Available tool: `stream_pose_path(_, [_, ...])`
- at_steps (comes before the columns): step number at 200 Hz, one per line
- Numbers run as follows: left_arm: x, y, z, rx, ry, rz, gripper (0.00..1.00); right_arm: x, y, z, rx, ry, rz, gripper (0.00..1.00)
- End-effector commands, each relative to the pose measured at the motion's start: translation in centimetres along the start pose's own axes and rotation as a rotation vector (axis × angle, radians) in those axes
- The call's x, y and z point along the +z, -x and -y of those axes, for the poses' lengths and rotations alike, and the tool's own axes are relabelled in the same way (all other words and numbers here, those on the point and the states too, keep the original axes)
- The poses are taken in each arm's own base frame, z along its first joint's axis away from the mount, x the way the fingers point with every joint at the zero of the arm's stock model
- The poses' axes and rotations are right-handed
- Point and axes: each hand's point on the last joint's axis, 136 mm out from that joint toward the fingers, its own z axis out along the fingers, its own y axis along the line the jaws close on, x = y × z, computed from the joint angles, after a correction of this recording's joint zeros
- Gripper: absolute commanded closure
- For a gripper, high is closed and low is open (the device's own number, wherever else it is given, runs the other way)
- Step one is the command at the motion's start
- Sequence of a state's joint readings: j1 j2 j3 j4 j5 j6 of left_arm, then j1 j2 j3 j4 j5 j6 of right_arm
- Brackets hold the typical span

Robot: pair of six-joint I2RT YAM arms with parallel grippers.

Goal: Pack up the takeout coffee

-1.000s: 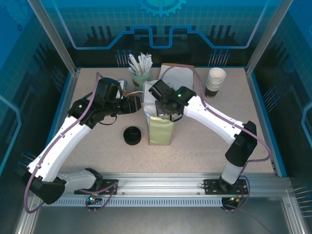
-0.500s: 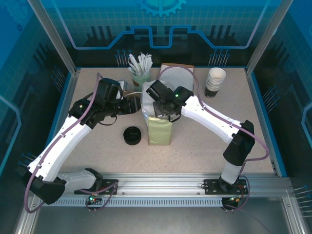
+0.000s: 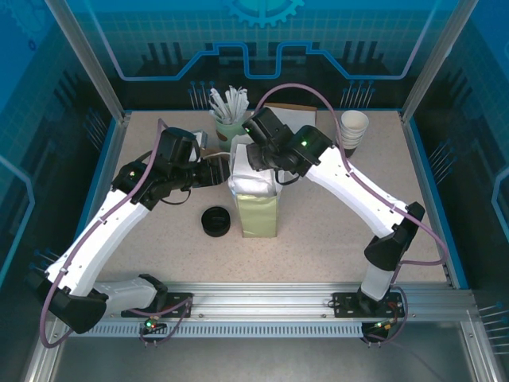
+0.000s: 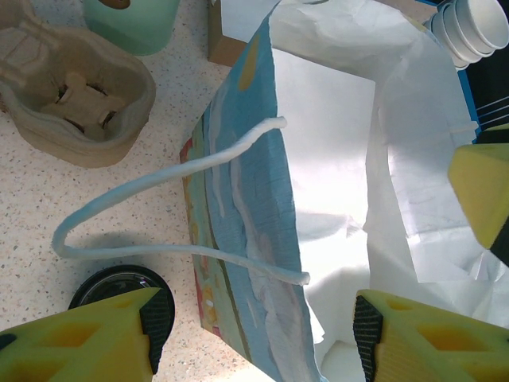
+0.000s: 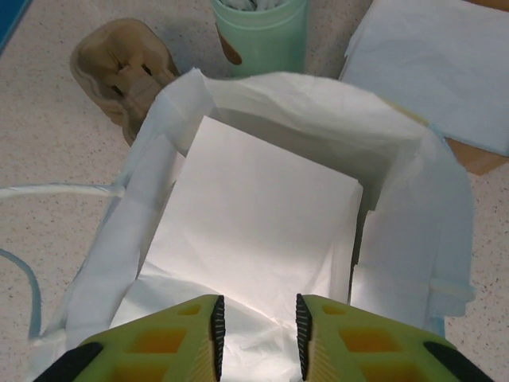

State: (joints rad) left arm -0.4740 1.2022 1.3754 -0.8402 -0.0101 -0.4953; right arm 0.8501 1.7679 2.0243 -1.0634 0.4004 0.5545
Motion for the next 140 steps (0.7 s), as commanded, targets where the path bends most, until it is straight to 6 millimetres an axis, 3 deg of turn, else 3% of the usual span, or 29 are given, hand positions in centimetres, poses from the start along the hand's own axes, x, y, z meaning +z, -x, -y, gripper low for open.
stream_pose_path(1, [-0.7, 0.2, -0.4, 0.001, 0.005, 0.018, 0.36, -0.5, 0.2, -0.5, -0.033, 0.026, -0.006, 0.68])
stream_pose_path(59, [-0.9, 0.5, -0.5, -0.003, 0.008, 0.031, 0.36, 1.5, -0.3, -1.7, -0.038, 0.093, -0.042, 0.68])
stream_pose_path(140, [-1.4, 0.7, -0.7, -0.003, 0.007, 0.047, 0.35, 8.9, -2.7, -0.8, -0.011, 0.043, -0.15, 0.7])
